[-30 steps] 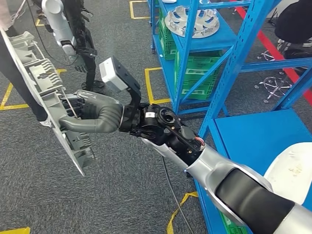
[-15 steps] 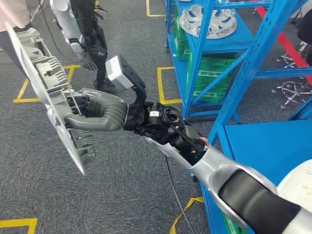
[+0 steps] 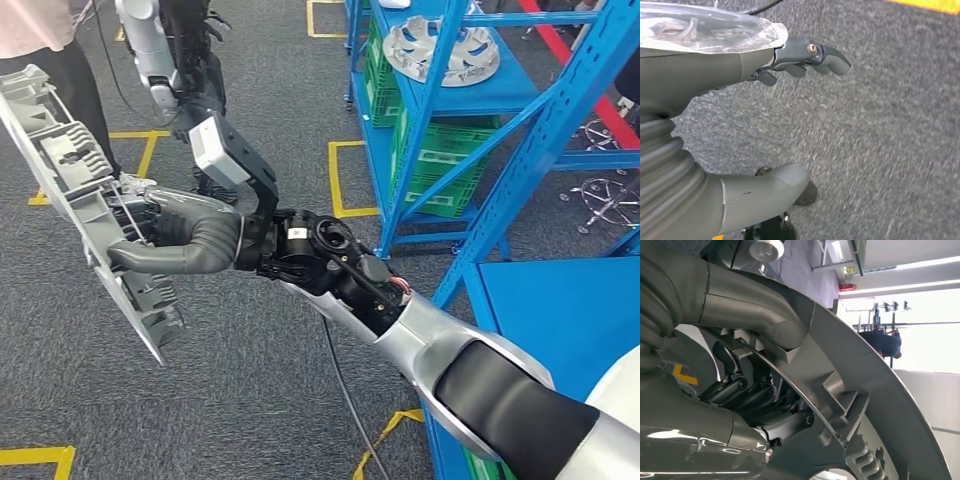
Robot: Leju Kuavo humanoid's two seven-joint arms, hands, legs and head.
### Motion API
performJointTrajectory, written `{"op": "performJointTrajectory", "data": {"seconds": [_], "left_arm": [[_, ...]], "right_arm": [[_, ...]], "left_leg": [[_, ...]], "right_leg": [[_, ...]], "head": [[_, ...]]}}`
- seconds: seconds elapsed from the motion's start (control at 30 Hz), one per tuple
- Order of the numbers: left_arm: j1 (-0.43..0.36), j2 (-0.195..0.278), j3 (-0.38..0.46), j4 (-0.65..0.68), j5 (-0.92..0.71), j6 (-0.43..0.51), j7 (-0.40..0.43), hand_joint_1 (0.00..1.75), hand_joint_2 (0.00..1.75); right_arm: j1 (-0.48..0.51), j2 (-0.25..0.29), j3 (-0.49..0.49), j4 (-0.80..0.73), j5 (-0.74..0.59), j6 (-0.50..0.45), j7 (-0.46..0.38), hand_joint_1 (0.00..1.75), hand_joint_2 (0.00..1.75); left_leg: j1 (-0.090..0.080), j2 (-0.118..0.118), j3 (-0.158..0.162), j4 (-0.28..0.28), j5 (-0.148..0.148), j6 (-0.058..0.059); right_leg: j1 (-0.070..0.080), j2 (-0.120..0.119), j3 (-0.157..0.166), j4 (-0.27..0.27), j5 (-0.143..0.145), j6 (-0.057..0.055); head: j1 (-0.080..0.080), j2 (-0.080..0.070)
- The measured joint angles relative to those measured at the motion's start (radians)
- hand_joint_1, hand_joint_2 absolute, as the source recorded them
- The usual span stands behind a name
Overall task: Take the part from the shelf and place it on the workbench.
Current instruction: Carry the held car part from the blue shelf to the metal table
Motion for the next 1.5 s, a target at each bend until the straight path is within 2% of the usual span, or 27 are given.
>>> {"op": "performJointTrajectory", "data": {"seconds": [0.07, 0.13, 0.17, 0.2, 0.23, 0.3, 0.33, 0.4, 0.47, 0.53, 0.57, 0.63, 0.67, 0.7, 0.73, 0.8, 0.83, 0.9, 0.97, 1.03, 1.07, 1.13, 1.17, 1.2, 1.33, 1.43, 1.5], "left_arm": [[0.000, 0.001, 0.000, 0.000, 0.002, 0.003, 0.000, 0.00, 1.75], [0.001, 0.001, 0.001, 0.000, 0.004, 0.005, 0.000, 0.00, 1.75], [0.002, 0.001, 0.001, 0.000, 0.005, 0.005, 0.000, 0.00, 1.75], [0.003, 0.001, 0.001, 0.000, 0.005, 0.005, 0.000, 0.00, 1.75], [0.004, 0.000, 0.001, 0.000, 0.006, 0.005, 0.000, 0.00, 1.75], [0.004, -0.002, 0.001, 0.000, 0.006, 0.005, 0.000, 0.00, 1.75], [0.005, -0.005, 0.001, 0.000, 0.006, 0.005, 0.000, 0.00, 1.75], [0.008, -0.010, 0.001, 0.000, 0.007, 0.005, 0.000, 0.00, 1.75], [0.011, -0.011, 0.002, 0.000, 0.008, 0.005, 0.000, 0.00, 1.75], [0.011, -0.009, 0.002, 0.000, 0.008, 0.005, 0.000, 0.00, 1.75], [0.010, -0.007, 0.002, 0.000, 0.007, 0.005, -0.001, 0.00, 1.75], [0.010, -0.003, 0.002, 0.000, 0.004, 0.006, -0.001, 0.00, 1.75], [0.010, -0.003, 0.002, 0.000, 0.001, 0.006, 0.000, 0.00, 1.75], [0.011, -0.003, 0.002, 0.000, -0.002, 0.005, 0.002, 0.00, 1.75], [0.010, -0.003, 0.002, 0.000, -0.003, 0.005, 0.003, 0.00, 1.75], [0.006, -0.003, 0.002, 0.000, -0.006, 0.006, 0.005, 0.00, 1.75], [0.003, -0.002, 0.002, 0.000, -0.006, 0.006, 0.005, 0.00, 1.75], [-0.001, -0.003, 0.002, 0.000, -0.008, 0.006, 0.007, 0.00, 1.75], [-0.003, -0.004, 0.002, 0.000, -0.011, 0.007, 0.009, 0.00, 1.75], [-0.003, -0.004, 0.002, 0.000, -0.012, 0.007, 0.009, 0.00, 1.75], [-0.004, -0.003, 0.002, 0.000, -0.012, 0.007, 0.009, 0.00, 1.75], [-0.006, -0.002, 0.002, 0.000, -0.012, 0.007, 0.009, 0.00, 1.75], [-0.007, -0.002, 0.002, 0.000, -0.012, 0.007, 0.009, 0.00, 1.75], [-0.007, -0.002, 0.002, 0.000, -0.013, 0.007, 0.009, 0.00, 1.75], [-0.007, -0.002, 0.002, 0.000, -0.013, 0.007, 0.009, 0.00, 1.75], [-0.007, -0.002, 0.002, 0.000, -0.013, 0.007, 0.009, 0.00, 1.75], [-0.008, -0.004, 0.002, 0.000, -0.012, 0.010, 0.009, 0.00, 1.75]], "right_arm": [[0.000, 0.000, 0.000, 0.000, 0.003, 0.001, -0.001, 1.75, 1.75], [0.003, 0.000, 0.000, 0.000, 0.006, 0.003, -0.001, 1.75, 1.75], [0.005, 0.000, 0.000, 0.000, 0.007, 0.003, -0.001, 1.75, 1.75], [0.006, 0.000, 0.000, 0.000, 0.007, 0.003, -0.001, 1.75, 1.75], [0.006, 0.000, 0.000, 0.000, 0.007, 0.003, -0.001, 1.75, 1.75], [0.006, 0.000, 0.000, 0.000, 0.007, 0.003, -0.001, 1.75, 1.75], [0.005, 0.000, 0.000, 0.000, 0.007, 0.004, 0.000, 1.75, 1.75], [0.004, 0.001, 0.000, 0.000, 0.007, 0.004, 0.003, 1.75, 1.75], [0.003, 0.002, 0.000, -0.001, 0.007, 0.004, 0.008, 1.75, 1.75], [0.002, 0.005, 0.000, -0.002, 0.007, 0.004, 0.011, 1.75, 1.75], [0.001, 0.007, 0.000, -0.002, 0.007, 0.002, 0.013, 1.75, 1.75], [0.003, 0.007, 0.000, -0.003, 0.007, -0.004, 0.017, 1.75, 1.75], [0.006, 0.007, 0.000, -0.003, 0.006, -0.008, 0.019, 1.75, 1.75], [0.009, 0.007, 0.000, -0.003, 0.006, -0.011, 0.022, 1.75, 1.75], [0.011, 0.007, 0.000, -0.003, 0.006, -0.013, 0.025, 1.75, 1.75], [0.013, 0.007, -0.001, -0.005, 0.006, -0.014, 0.028, 1.75, 1.75], [0.012, 0.007, -0.001, -0.007, 0.005, -0.016, 0.030, 1.75, 1.75], [0.012, 0.007, -0.002, -0.012, 0.002, -0.018, 0.033, 1.75, 1.75], [0.013, 0.006, -0.002, -0.016, -0.003, -0.020, 0.038, 1.75, 1.75], [0.012, 0.006, -0.003, -0.019, -0.009, -0.020, 0.040, 1.75, 1.75], [0.011, 0.006, -0.003, -0.020, -0.011, -0.020, 0.041, 1.75, 1.75], [0.012, 0.005, -0.003, -0.020, -0.013, -0.020, 0.042, 1.75, 1.75], [0.012, 0.004, -0.003, -0.020, -0.013, -0.020, 0.043, 1.75, 1.75], [0.013, 0.003, -0.003, -0.020, -0.013, -0.020, 0.043, 1.75, 1.75], [0.013, 0.001, -0.003, -0.021, -0.013, -0.022, 0.044, 1.75, 1.75], [0.013, 0.001, -0.003, -0.021, -0.013, -0.023, 0.044, 1.75, 1.75], [0.013, 0.000, -0.003, -0.024, -0.012, -0.025, 0.044, 1.75, 1.75]], "left_leg": [[-0.001, -0.005, 0.006, -0.001, -0.002, 0.011], [-0.007, -0.010, 0.009, -0.001, -0.005, 0.018], [-0.010, -0.013, 0.011, 0.000, -0.007, 0.020], [-0.013, -0.017, 0.013, 0.000, -0.008, 0.021], [-0.016, -0.022, 0.015, 0.000, -0.008, 0.022], [-0.019, -0.031, 0.019, -0.001, -0.010, 0.023], [-0.019, -0.035, 0.019, -0.001, -0.010, 0.022], [-0.016, -0.040, 0.017, -0.003, -0.008, 0.016], [-0.014, -0.041, 0.016, -0.006, -0.007, 0.008], [-0.015, -0.033, 0.003, 0.024, -0.030, -0.002], [-0.015, -0.028, -0.018, 0.068, -0.055, -0.007], [-0.010, -0.022, -0.081, 0.198, -0.113, -0.020], [-0.006, -0.020, -0.106, 0.248, -0.127, -0.027], [-0.001, -0.017, -0.116, 0.265, -0.123, -0.034], [0.004, -0.013, -0.104, 0.241, -0.101, -0.041], [0.015, 0.001, -0.038, 0.112, -0.041, -0.058], [0.017, 0.003, -0.008, 0.054, -0.022, -0.058], [0.015, 0.003, 0.018, 0.005, -0.016, -0.042], [0.011, -0.003, 0.018, 0.008, -0.017, -0.018], [0.009, -0.004, 0.019, 0.007, -0.016, -0.003], [0.009, -0.005, 0.020, 0.006, -0.015, 0.003], [0.006, -0.007, 0.020, 0.006, -0.016, 0.009], [0.004, -0.009, 0.021, 0.006, -0.016, 0.011], [0.002, -0.011, 0.021, 0.006, -0.017, 0.011], [-0.002, -0.020, 0.023, 0.006, -0.017, 0.012], [-0.003, -0.021, 0.023, 0.006, -0.017, 0.012], [-0.001, -0.024, 0.023, 0.004, -0.016, 0.006]], "right_leg": [[-0.002, 0.008, -0.046, 0.103, -0.054, 0.005], [-0.001, 0.014, -0.118, 0.250, -0.110, 0.003], [0.000, 0.015, -0.144, 0.293, -0.116, -0.001], [0.003, 0.017, -0.152, 0.298, -0.103, -0.007], [0.007, 0.018, -0.141, 0.260, -0.071, -0.016], [0.020, 0.028, -0.082, 0.114, 0.009, -0.042], [0.026, 0.033, -0.054, 0.049, 0.034, -0.052], [0.034, 0.039, -0.023, -0.010, 0.045, -0.063], [0.030, 0.033, -0.011, -0.028, 0.051, -0.063], [0.022, 0.026, 0.002, -0.054, 0.064, -0.062], [0.019, 0.022, 0.007, -0.064, 0.069, -0.062], [0.018, 0.016, 0.007, -0.067, 0.072, -0.063], [0.016, 0.013, 0.006, -0.066, 0.072, -0.062], [0.013, 0.010, 0.005, -0.065, 0.070, -0.060], [0.010, 0.009, 0.004, -0.061, 0.068, -0.056], [0.003, 0.006, -0.001, -0.043, 0.058, -0.042], [0.001, 0.005, -0.006, -0.031, 0.051, -0.033], [0.003, 0.004, -0.013, -0.016, 0.041, -0.020], [0.001, 0.004, -0.014, -0.014, 0.038, -0.012], [-0.003, 0.007, -0.029, 0.019, 0.012, -0.003], [-0.005, 0.010, -0.050, 0.068, -0.016, 0.000], [-0.005, 0.014, -0.115, 0.212, -0.081, 0.003], [-0.005, 0.016, -0.144, 0.273, -0.100, 0.002], [-0.005, 0.017, -0.159, 0.300, -0.101, 0.000], [0.001, 0.021, -0.121, 0.203, -0.024, -0.017], [0.002, 0.022, -0.111, 0.180, -0.013, -0.020], [0.010, 0.031, -0.070, 0.085, 0.021, -0.031]], "head": [[0.010, 0.000], [0.022, 0.000], [0.027, 0.000], [0.030, 0.000], [0.033, 0.000], [0.035, 0.000], [0.034, 0.000], [0.036, 0.000], [0.040, 0.000], [0.037, 0.000], [0.032, 0.000], [0.020, 0.000], [0.015, 0.000], [0.011, 0.000], [0.008, 0.000], [0.001, 0.000], [-0.005, 0.000], [-0.008, 0.000], [-0.001, 0.000], [0.005, 0.000], [0.009, 0.000], [0.020, 0.000], [0.025, 0.000], [0.029, 0.000], [0.038, 0.000], [0.039, 0.000], [0.040, 0.000]]}}
